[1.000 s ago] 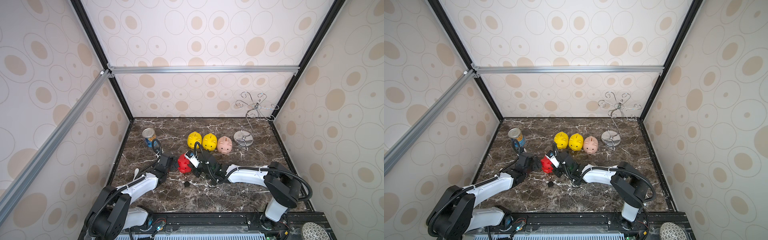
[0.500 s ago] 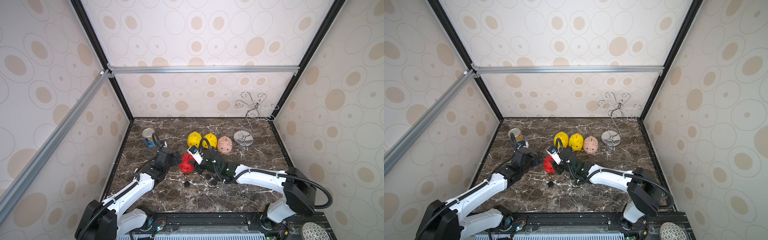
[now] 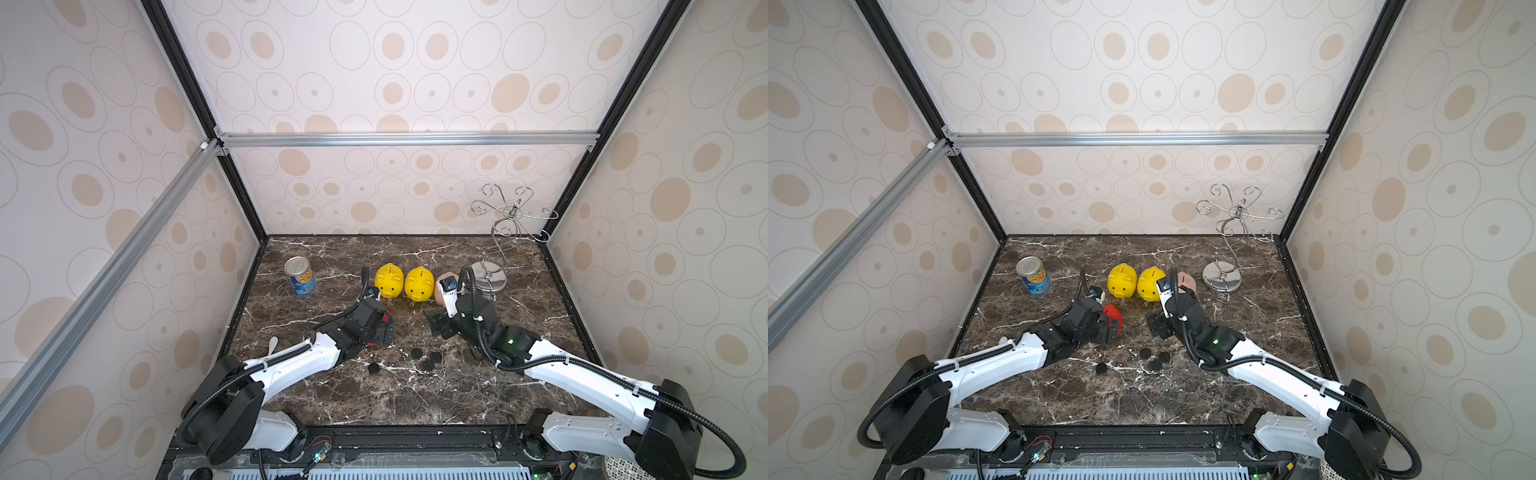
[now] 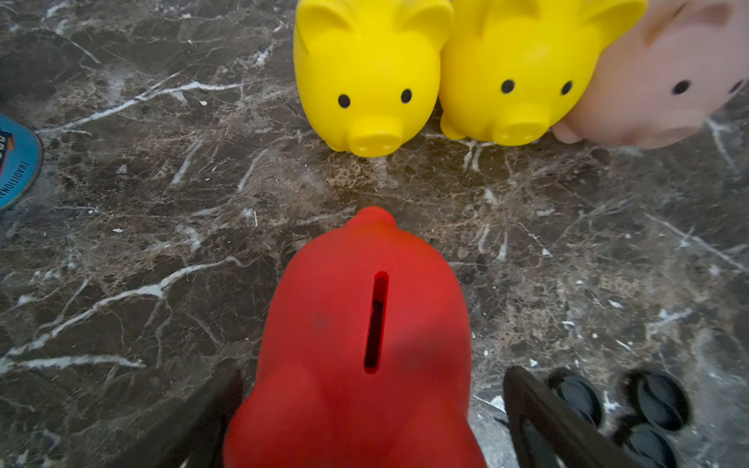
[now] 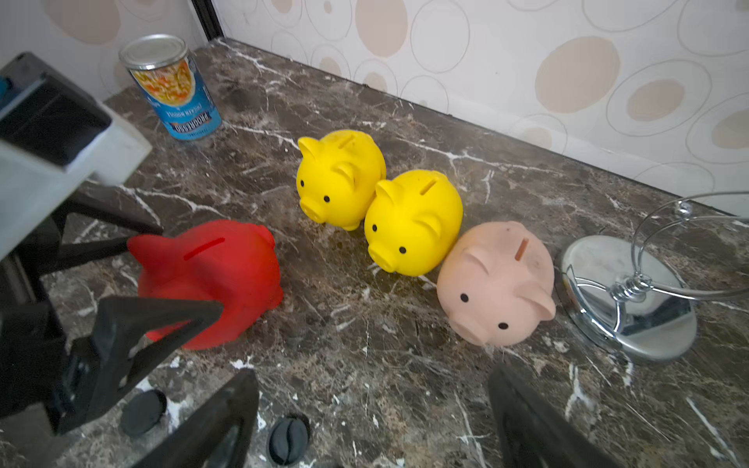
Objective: Open piggy banks
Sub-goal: Adjust the piggy bank at the center of the board, then move the piggy bank to the center of the board.
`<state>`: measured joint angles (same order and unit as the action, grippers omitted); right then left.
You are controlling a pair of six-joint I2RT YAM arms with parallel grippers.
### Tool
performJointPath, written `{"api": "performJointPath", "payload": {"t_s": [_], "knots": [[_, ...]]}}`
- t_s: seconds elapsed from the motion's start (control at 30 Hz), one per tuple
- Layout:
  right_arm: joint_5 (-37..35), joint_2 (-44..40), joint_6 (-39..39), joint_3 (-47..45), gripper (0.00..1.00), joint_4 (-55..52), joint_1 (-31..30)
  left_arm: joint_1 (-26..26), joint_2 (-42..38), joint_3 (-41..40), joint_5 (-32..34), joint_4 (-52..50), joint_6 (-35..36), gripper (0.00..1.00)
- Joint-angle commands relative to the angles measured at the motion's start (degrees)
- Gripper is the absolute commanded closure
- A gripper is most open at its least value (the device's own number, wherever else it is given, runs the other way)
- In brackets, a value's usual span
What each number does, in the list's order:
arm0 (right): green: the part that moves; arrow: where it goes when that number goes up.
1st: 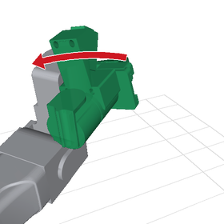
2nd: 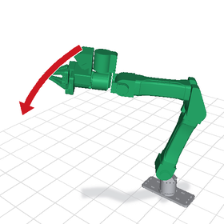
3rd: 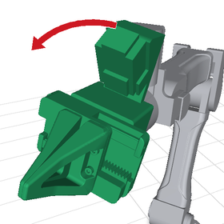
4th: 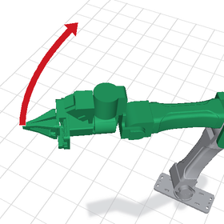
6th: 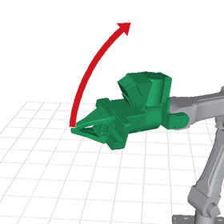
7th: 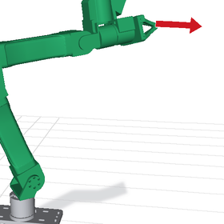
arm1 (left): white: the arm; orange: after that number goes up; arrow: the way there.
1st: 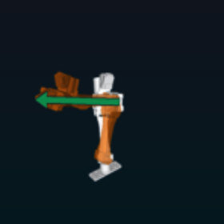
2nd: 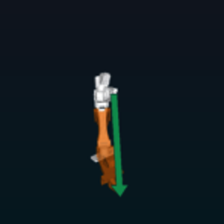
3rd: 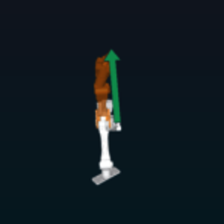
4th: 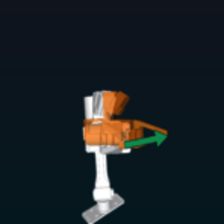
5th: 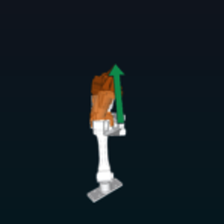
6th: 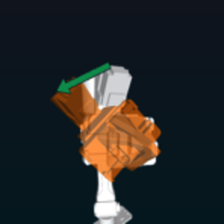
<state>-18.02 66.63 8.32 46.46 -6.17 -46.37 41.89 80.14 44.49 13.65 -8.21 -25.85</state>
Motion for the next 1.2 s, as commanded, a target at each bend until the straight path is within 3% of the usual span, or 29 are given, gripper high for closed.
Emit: {"api": "performJointPath", "payload": {"t_s": [0.0, 0.23, 0.43, 0.63, 0.83, 1.03, 1.17], "knots": [[0.3, -0.5, 1.3, -0.5, 0.09, -2.7, 0.1, 0.0, 3.9, 3.0, 4.2, -1.1, 1.0, 0.00], [-0.9, -2.0, 0.0, -0.7, 0.09, -3.8, 0.2, -3.3, 4.6, 1.3, 9.9, -1.1, -5.2, 0.08], [-1.1, -3.5, -0.2, -1.4, 0.09, -3.7, 0.3, -10.0, 3.9, -0.3, 6.9, 3.4, -4.4, 0.08], [-1.3, -4.2, -0.3, -1.7, 0.09, -5.0, 0.6, -16.9, 13.1, 8.0, -0.3, 7.0, 0.2, 0.08], [-1.7, -6.8, -0.2, -2.3, 0.09, -7.5, 1.5, -19.6, 21.1, 17.7, -4.0, 6.4, 4.3, 0.07], [-2.2, -8.3, -0.2, -1.4, 0.08, -10.3, 1.8, -19.6, 22.5, 21.7, -7.2, 5.6, 6.3, 0.00], [-2.8, -8.6, -0.6, 0.7, 0.06, -12.8, 1.9, -19.6, 19.8, 24.0, -5.6, 3.2, 6.9, 0.00]]}}
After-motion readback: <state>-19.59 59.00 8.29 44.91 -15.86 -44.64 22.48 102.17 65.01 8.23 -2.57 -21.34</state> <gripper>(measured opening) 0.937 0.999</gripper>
